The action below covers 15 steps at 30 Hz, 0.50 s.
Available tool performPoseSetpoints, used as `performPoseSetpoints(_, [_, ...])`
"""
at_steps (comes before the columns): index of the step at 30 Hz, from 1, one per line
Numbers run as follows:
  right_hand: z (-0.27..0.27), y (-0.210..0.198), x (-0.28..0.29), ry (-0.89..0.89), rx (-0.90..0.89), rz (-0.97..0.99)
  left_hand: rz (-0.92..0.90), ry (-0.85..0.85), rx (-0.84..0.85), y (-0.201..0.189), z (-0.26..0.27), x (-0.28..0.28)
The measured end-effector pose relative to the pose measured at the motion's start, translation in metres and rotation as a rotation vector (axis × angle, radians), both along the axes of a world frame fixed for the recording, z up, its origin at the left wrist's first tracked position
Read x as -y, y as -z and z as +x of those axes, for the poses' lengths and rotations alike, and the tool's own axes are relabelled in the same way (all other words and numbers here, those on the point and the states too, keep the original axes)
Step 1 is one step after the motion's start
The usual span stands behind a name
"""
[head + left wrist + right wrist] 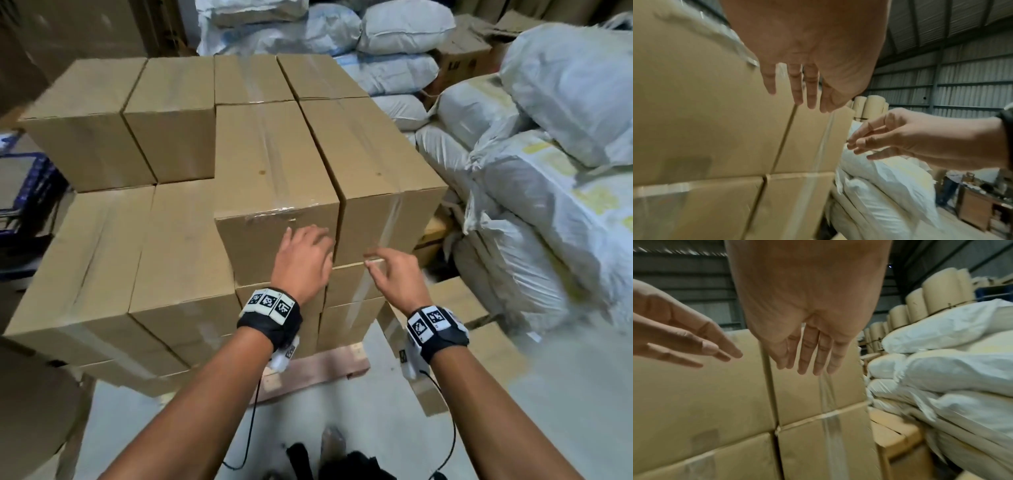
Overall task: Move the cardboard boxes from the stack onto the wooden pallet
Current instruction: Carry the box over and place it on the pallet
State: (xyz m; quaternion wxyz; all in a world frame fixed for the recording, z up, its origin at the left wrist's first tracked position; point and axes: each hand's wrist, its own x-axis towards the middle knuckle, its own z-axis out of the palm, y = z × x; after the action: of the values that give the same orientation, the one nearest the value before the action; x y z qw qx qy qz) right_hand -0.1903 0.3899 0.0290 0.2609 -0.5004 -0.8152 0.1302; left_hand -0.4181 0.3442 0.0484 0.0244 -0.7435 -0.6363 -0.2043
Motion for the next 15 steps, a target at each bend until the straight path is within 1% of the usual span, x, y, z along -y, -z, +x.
performPoseSetpoints(2, [0.031, 0.033, 0.017, 0.087, 0.013, -0.121, -0.087, 0.059, 0.027, 0.029, 0.030, 0.013])
performPoseSetpoints(6, [0.093, 0.098, 0.058, 0.242, 0.037, -0.395, -0.425, 0.127, 0.176, 0.096, 0.087, 0.032])
performPoseSetpoints(9, [0.148, 0.149, 0.089, 0.356, 0.043, -0.590, -0.661, 0.200, 0.203, 0.142, 0.135, 0.040])
performPoseSetpoints(11, [0.186, 0.179, 0.108, 0.430, 0.021, -0.673, -0.783, 0.223, 0.210, 0.165, 0.167, 0.043])
performPoseSetpoints(15, [0.252, 0.206, 0.141, 0.573, -0.029, -0.758, -0.967, 0.271, 0.218, 0.201, 0.230, 0.044])
